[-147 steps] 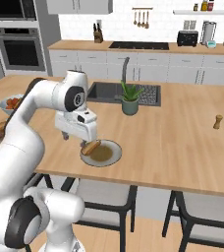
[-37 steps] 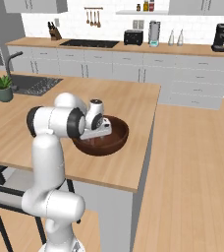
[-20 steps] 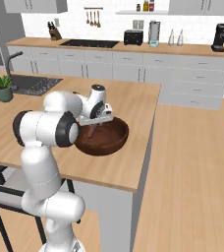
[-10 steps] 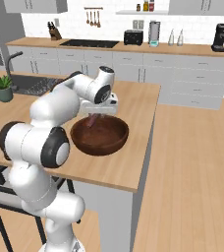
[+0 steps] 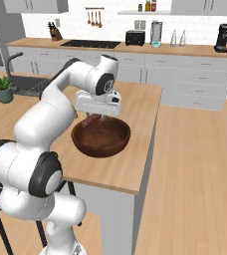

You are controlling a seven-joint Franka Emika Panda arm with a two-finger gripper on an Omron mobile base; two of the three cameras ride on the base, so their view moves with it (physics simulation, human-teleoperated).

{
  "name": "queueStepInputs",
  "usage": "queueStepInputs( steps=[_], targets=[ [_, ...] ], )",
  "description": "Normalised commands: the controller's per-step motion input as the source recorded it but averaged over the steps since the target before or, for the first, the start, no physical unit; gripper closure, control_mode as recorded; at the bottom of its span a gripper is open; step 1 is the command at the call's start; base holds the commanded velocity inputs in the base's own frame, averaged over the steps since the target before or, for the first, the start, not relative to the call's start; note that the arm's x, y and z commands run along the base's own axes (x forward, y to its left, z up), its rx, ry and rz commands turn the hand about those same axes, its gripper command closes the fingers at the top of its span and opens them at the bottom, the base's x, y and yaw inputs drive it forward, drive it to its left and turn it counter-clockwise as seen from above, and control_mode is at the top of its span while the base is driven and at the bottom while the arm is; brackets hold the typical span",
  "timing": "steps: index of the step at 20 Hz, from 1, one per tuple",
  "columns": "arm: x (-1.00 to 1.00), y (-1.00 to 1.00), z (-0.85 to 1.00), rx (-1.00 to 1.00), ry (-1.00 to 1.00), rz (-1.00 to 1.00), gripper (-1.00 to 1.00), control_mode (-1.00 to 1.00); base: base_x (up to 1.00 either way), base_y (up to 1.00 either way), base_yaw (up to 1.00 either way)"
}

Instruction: Place one bun and one sausage from the bowl on each plate.

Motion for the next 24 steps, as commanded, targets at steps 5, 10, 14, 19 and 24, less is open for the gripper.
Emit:
queueStepInputs(
  steps=[5,10,14,19,24],
  targets=[
    [-0.74,-0.03,0.02,-0.01,-0.02,0.0,1.0,1.0,-0.2,0.0,0.0],
    [0.0,0.0,0.0,0.0,0.0,0.0,1.0,1.0,-1.0,0.52,0.0],
    [0.0,0.0,0.0,0.0,0.0,0.0,1.0,1.0,-0.57,1.0,-0.14],
    [0.0,0.0,0.0,0.0,0.0,0.0,1.0,1.0,-0.04,1.0,-0.19],
    [0.0,0.0,0.0,0.0,0.0,0.0,1.0,1.0,0.03,1.0,-0.19]
  ],
)
